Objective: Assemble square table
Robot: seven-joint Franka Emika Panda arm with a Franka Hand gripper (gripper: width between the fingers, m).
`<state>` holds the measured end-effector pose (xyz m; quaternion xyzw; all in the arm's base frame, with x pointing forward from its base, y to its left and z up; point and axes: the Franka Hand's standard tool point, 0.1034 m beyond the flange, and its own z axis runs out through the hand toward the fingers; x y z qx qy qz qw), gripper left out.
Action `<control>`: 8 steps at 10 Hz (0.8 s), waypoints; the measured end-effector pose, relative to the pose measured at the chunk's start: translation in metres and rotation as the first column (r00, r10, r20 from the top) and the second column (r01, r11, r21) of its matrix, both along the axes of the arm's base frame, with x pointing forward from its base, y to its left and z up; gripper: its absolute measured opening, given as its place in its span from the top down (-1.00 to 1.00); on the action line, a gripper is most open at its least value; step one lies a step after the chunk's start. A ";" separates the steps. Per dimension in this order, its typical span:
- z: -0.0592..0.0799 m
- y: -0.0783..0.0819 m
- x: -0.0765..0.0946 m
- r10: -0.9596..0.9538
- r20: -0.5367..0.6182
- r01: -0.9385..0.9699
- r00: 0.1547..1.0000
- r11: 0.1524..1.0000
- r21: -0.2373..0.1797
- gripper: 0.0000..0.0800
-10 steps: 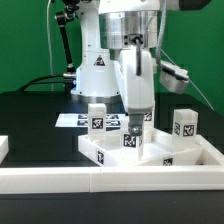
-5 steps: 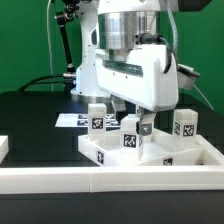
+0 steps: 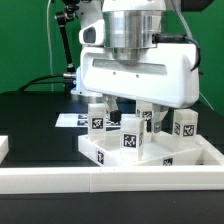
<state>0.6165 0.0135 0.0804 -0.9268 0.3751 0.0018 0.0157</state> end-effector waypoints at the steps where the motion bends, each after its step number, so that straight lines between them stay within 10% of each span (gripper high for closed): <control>1: 0.000 0.000 0.000 0.047 0.002 -0.047 0.999 0.999 -0.001 -0.62; 6: 0.000 -0.003 0.000 0.351 0.005 -0.351 0.936 0.936 -0.016 -0.62; 8: 0.000 -0.004 0.000 0.413 0.005 -0.413 0.911 0.911 -0.017 -0.31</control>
Offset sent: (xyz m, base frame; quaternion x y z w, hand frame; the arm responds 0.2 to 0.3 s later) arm 0.0002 0.0050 0.0015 -0.0075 0.0023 -0.1808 0.9835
